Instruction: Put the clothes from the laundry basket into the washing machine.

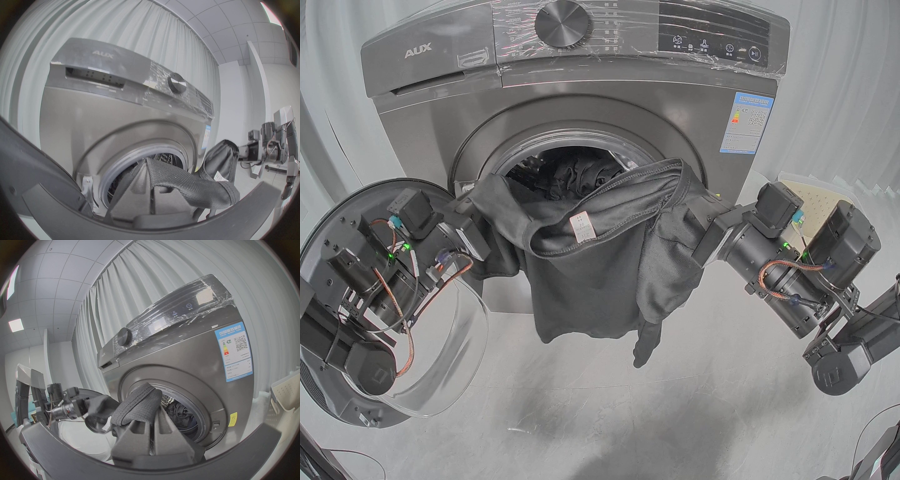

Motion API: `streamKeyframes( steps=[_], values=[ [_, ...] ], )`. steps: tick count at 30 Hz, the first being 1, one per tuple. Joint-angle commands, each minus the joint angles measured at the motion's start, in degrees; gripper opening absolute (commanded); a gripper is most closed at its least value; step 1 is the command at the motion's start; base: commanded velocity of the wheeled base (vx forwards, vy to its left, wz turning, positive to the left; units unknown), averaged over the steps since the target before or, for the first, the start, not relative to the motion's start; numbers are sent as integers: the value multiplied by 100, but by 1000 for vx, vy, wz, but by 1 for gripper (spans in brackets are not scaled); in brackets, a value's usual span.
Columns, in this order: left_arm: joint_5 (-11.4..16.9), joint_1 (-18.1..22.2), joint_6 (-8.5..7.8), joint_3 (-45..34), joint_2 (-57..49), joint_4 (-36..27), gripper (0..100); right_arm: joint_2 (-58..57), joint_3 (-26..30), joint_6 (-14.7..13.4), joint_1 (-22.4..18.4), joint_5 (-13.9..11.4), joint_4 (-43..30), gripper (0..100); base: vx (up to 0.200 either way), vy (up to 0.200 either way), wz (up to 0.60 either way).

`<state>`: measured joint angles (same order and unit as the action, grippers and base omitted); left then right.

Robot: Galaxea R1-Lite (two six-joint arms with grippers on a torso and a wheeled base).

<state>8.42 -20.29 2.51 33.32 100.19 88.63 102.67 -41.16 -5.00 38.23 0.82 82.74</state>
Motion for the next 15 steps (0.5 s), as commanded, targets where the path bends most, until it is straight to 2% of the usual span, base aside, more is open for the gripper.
streamKeyframes(
  steps=[1,15],
  values=[
    [-7,69,4,140,-220,6,0,245,-42,-1,-140,6,49,0,0,0,0],
    [1,148,13,131,-422,-21,0,403,-24,-1,-395,-11,49,0,0,0,0]
  ],
)
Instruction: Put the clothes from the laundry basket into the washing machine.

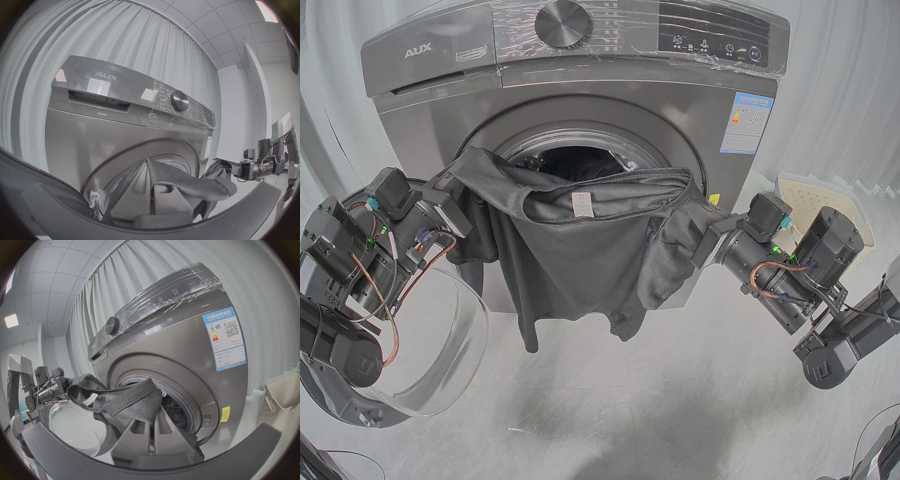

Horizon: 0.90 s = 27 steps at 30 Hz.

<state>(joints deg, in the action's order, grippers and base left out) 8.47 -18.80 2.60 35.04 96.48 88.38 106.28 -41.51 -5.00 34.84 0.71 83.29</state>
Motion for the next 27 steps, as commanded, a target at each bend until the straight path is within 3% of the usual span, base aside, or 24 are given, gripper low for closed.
streamKeyframes(
  steps=[1,8,27],
  values=[
    [-3,-1,4,-49,-50,4,0,42,11,-1,-83,8,-5,0,0,0,0],
    [-3,-10,-5,-269,3,4,0,69,-85,-1,-346,35,-14,0,0,0,0],
    [-21,-159,-49,-427,179,-14,0,-2,-156,34,-285,35,-5,0,0,0,0]
  ],
)
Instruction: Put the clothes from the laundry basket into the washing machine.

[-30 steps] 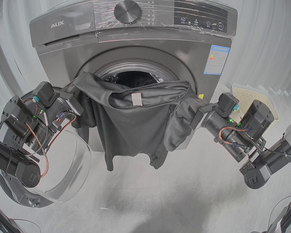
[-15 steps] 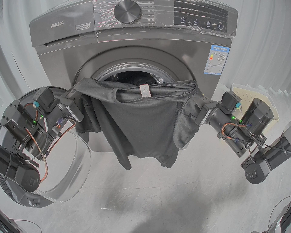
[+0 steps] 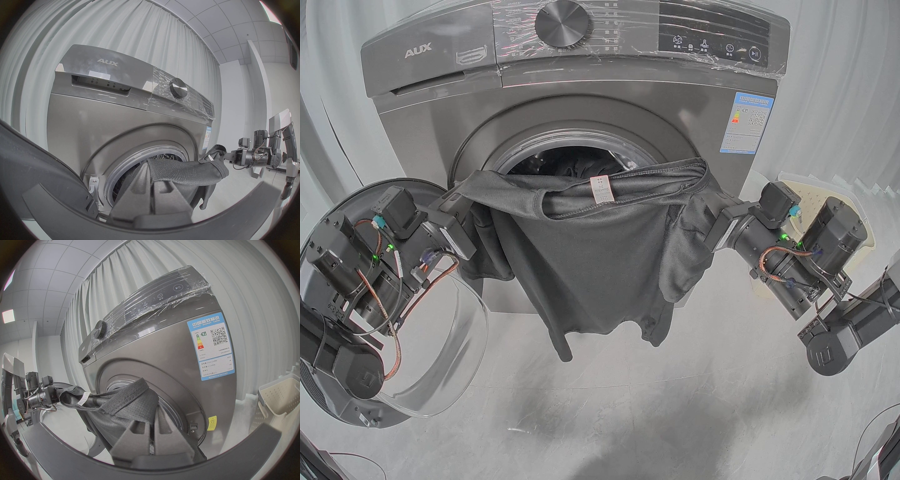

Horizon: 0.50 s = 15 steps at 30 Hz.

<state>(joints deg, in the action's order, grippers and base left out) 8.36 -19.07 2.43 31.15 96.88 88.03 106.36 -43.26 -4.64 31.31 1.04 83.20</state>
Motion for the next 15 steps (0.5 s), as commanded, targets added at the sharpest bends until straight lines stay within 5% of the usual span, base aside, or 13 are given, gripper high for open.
streamKeyframes(
  steps=[1,7,15],
  values=[
    [-19,-264,-40,-56,182,39,0,-2,37,-1,95,2,3,0,0,0,0],
    [-89,-967,-23,252,455,57,0,42,415,-28,614,-7,3,0,0,0,0],
    [-89,-1047,4,594,481,65,0,772,407,-19,1378,-16,3,0,0,0,0]
  ],
)
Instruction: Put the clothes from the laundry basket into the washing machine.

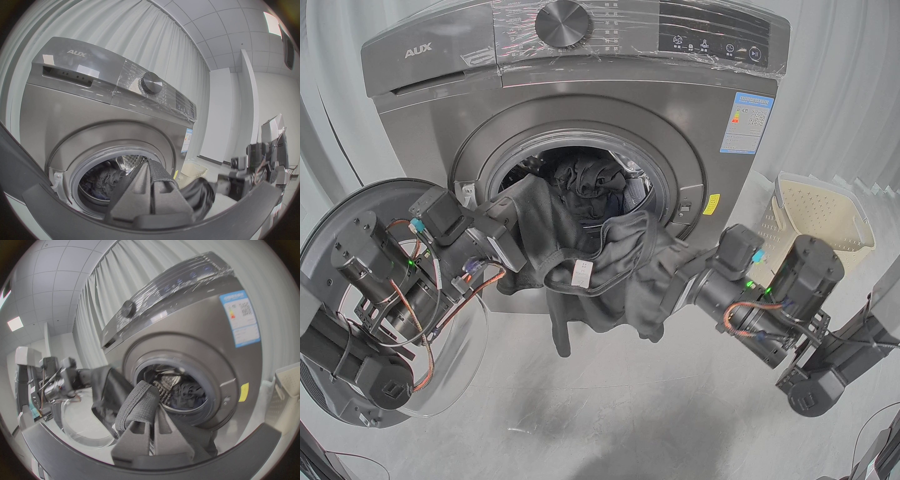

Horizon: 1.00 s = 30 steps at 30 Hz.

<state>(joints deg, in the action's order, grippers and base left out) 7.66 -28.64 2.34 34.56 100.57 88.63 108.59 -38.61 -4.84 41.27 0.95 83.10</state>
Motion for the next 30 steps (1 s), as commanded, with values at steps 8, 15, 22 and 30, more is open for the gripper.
streamKeyframes(
  steps=[8,15,22,30],
  values=[
    [-45,-98,21,438,41,6,0,1103,64,-105,497,2,66,100,0,0,0],
    [-159,-107,12,569,-46,-3,0,1639,556,-70,426,-60,66,100,0,0,0],
    [-150,-116,12,569,-82,-3,0,2052,29,-70,312,-69,101,100,0,0,0],
    [-142,-362,21,508,-249,-12,0,2395,-1017,-43,92,-69,92,100,0,0,0]
  ],
)
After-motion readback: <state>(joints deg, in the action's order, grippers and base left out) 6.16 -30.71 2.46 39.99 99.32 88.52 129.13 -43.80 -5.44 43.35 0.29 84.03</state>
